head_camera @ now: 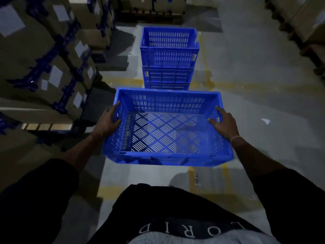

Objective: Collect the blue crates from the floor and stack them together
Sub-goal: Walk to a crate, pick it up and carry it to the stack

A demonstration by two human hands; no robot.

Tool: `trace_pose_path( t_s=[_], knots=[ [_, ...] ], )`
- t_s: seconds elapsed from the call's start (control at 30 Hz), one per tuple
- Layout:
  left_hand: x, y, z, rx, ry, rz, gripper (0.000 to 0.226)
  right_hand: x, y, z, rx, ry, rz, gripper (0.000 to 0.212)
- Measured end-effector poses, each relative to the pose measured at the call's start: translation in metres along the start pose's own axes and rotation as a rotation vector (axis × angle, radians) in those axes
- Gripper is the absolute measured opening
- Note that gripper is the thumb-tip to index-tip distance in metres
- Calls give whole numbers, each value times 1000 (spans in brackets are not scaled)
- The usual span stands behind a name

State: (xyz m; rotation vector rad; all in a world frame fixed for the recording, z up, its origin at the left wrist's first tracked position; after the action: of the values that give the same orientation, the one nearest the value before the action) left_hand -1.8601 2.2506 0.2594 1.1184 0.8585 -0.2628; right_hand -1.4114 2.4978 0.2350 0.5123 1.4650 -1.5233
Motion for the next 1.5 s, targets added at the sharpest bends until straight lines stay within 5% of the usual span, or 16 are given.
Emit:
trace_pose_path(
  t_s=[0.7, 1.5],
  knots=[
    [-57, 56, -443, 80, 36, 9, 86, -71, -116, -430, -102, 68, 124, 74],
    [-86, 137, -809, 156, 88, 18, 87, -90, -209, -832, -99, 102, -1, 70]
  ],
)
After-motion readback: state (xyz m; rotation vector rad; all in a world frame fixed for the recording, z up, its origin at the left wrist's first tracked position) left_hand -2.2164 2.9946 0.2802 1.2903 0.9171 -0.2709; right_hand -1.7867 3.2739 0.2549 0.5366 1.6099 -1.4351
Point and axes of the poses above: each hand's wrist, its own z-axis away from the middle knuckle, its own x-axis out of the palm, y = z × x, the point moved 8 cm from there along -z, towards the middle knuckle, and after that the axes turned 6 degrees about z, right-handed, at the moved point
